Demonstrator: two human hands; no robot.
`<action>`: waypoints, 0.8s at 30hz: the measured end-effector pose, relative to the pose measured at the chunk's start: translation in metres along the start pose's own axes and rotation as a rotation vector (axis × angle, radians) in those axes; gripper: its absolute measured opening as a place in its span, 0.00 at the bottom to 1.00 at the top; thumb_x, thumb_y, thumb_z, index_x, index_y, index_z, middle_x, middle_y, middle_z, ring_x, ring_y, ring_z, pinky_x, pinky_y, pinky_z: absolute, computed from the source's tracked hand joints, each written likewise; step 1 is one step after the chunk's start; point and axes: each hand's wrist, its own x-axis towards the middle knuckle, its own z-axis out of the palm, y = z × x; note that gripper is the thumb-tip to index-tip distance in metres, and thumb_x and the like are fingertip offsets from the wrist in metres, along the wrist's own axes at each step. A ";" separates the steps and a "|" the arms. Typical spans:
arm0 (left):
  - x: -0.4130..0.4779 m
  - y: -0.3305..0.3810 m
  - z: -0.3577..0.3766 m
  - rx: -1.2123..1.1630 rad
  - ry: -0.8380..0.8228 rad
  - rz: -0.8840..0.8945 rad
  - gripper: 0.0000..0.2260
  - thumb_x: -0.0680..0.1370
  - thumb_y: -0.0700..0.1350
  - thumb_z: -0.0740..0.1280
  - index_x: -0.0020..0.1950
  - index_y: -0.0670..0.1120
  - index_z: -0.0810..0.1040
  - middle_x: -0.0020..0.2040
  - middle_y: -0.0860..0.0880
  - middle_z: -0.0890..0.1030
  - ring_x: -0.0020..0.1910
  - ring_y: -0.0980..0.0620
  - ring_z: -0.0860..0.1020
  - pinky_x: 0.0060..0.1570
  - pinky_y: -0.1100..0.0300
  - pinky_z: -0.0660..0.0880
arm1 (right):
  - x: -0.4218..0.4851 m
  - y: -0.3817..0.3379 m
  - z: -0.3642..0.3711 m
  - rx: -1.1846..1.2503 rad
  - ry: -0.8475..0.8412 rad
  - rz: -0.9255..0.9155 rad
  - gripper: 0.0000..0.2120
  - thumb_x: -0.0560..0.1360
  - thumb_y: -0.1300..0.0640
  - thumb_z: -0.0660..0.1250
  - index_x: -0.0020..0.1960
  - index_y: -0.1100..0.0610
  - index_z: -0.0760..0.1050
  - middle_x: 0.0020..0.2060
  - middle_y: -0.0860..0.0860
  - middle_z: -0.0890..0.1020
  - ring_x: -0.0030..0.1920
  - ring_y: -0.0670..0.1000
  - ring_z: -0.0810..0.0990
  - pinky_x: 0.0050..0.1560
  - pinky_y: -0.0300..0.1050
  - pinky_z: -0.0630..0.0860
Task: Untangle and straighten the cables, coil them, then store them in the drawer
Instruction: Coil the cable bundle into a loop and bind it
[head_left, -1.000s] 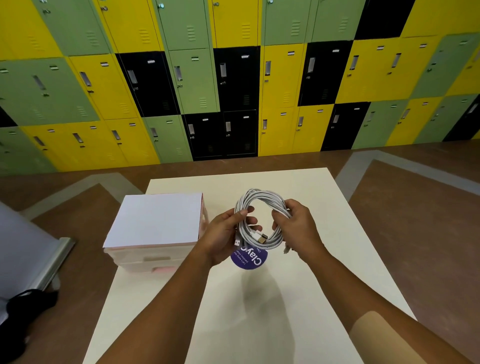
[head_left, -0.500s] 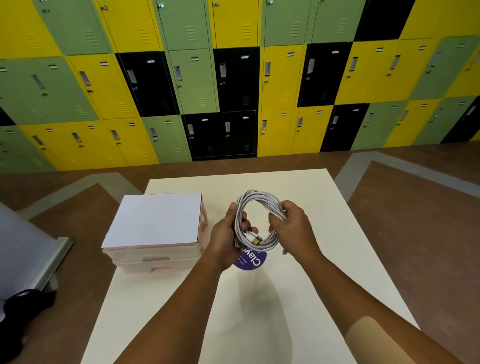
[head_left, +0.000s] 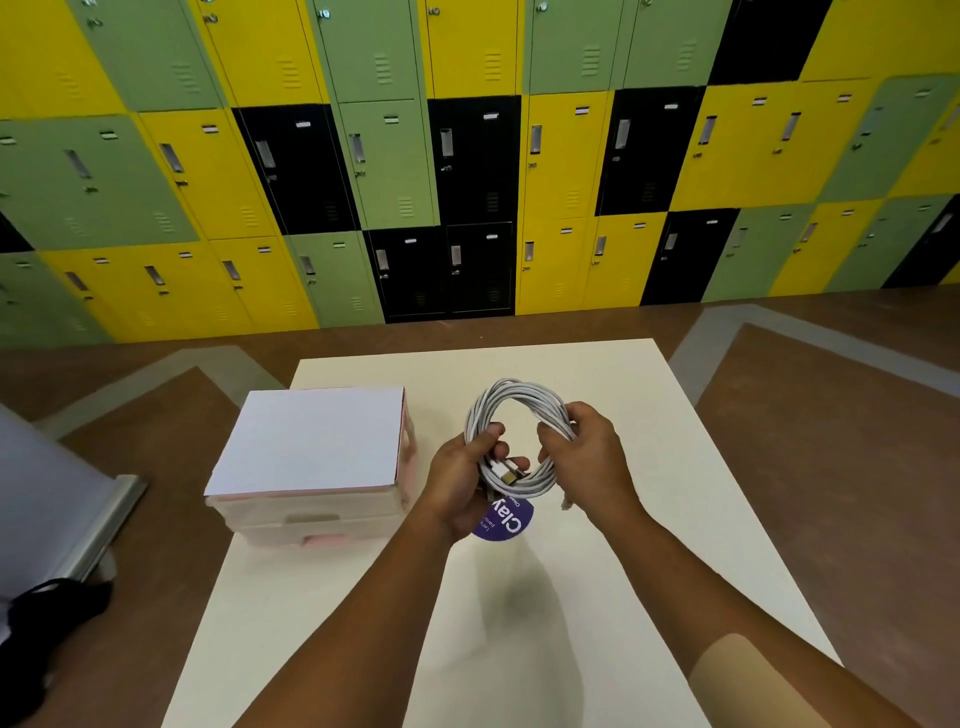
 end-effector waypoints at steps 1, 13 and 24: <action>0.001 -0.001 0.001 -0.017 0.014 0.013 0.06 0.81 0.44 0.66 0.52 0.41 0.75 0.33 0.46 0.73 0.35 0.44 0.78 0.39 0.52 0.79 | -0.001 0.001 0.000 0.044 -0.026 0.024 0.03 0.77 0.53 0.66 0.46 0.52 0.75 0.34 0.51 0.82 0.30 0.51 0.79 0.24 0.50 0.78; 0.001 0.009 0.000 0.013 0.082 0.188 0.09 0.80 0.47 0.67 0.43 0.45 0.75 0.31 0.49 0.62 0.25 0.51 0.67 0.31 0.56 0.73 | 0.000 0.016 -0.016 -0.363 -0.232 -0.066 0.24 0.76 0.35 0.64 0.36 0.55 0.68 0.30 0.47 0.73 0.31 0.47 0.70 0.33 0.46 0.66; -0.001 0.010 -0.005 -0.077 -0.014 0.018 0.10 0.80 0.51 0.65 0.44 0.46 0.73 0.29 0.51 0.65 0.26 0.53 0.70 0.31 0.58 0.73 | -0.006 0.007 -0.014 0.019 -0.286 0.092 0.14 0.77 0.41 0.67 0.45 0.53 0.78 0.27 0.50 0.75 0.27 0.51 0.77 0.26 0.41 0.71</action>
